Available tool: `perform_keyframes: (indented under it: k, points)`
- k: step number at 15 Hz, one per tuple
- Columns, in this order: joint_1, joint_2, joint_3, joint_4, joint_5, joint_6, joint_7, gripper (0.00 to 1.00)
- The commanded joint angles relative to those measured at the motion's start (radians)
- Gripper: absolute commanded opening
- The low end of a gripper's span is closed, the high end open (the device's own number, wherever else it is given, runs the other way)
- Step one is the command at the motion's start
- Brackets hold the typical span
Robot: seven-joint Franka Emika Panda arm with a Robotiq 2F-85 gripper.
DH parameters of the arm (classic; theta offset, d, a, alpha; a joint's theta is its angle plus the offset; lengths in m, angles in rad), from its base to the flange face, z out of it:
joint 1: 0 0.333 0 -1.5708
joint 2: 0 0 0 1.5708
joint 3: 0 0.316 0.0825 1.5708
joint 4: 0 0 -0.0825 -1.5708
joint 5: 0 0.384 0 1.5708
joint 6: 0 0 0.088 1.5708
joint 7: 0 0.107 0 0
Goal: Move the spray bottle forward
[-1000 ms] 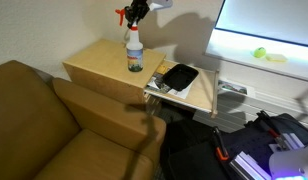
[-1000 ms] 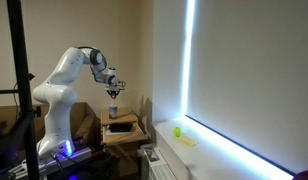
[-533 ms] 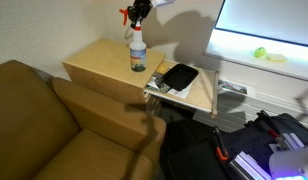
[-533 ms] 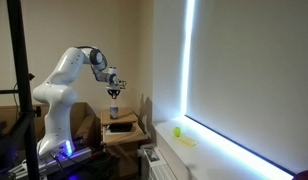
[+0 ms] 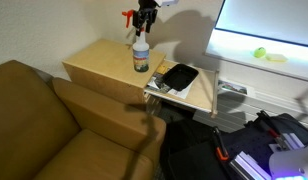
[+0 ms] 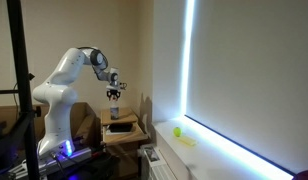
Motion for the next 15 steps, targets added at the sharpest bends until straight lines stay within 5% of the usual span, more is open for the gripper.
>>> perform_keyframes:
  k: [1,9,15]
  points:
    - [-0.011,0.02,0.018,0.044,0.028,-0.084,-0.069,1.0]
    - [0.095,0.116,-0.087,0.148,-0.162,-0.269,0.115,1.0]
    - [0.09,0.127,-0.094,0.158,-0.142,-0.155,0.206,1.0]
